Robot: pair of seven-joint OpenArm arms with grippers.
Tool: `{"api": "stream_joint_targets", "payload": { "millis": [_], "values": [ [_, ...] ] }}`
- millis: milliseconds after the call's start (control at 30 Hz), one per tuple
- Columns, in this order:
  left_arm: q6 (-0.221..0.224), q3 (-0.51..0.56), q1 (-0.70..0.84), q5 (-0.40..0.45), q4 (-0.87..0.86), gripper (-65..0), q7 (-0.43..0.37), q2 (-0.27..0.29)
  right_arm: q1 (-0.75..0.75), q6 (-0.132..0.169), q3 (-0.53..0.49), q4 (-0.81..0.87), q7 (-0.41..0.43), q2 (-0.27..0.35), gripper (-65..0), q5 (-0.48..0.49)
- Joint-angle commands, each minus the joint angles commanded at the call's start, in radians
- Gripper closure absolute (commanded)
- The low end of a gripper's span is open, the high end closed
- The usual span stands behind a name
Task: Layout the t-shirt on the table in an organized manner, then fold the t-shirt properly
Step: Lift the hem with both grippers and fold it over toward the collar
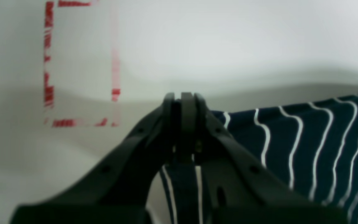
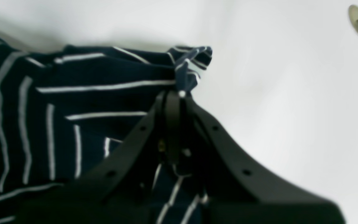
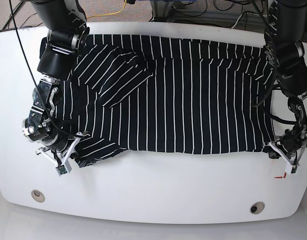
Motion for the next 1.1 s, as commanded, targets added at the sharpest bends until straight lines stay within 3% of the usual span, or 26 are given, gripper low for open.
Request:
{"api": "stream_joint_targets", "payload": {
  "millis": [133, 300, 467, 700, 1100],
  "values": [
    [-0.035, -0.018, 0.029, -0.046, 0.060, -0.1, 0.066, 0.000, -0.040, 0.000, 0.000, 0.091, -0.057, -0.009, 0.0, 0.000],
    [-0.037, -0.041, 0.075, -0.086, 0.152, -0.1, 0.130, -0.002, -0.094, 0.000, 0.000, 0.213, -0.135, -0.015, 0.0, 0.000],
    [-0.038, -0.043, 0.147, -0.121, 0.244, -0.1, 0.184, -0.002, -0.155, 0.000, 0.002, 0.330, -0.166, -0.051, 0.0, 0.002],
    [-0.038, -0.046, 0.279, -0.178, 0.408, -0.1, 0.276, -0.002, -0.261, 0.000, 0.002, 0.448, -0.221, -0.055, 0.0, 0.002],
    [-0.038, -0.046, 0.496, -0.229, 0.588, -0.1, 0.308, -0.002, -0.422, 0.000, 0.017, 0.509, -0.226, -0.057, 0.0, 0.002]
  ]
}}
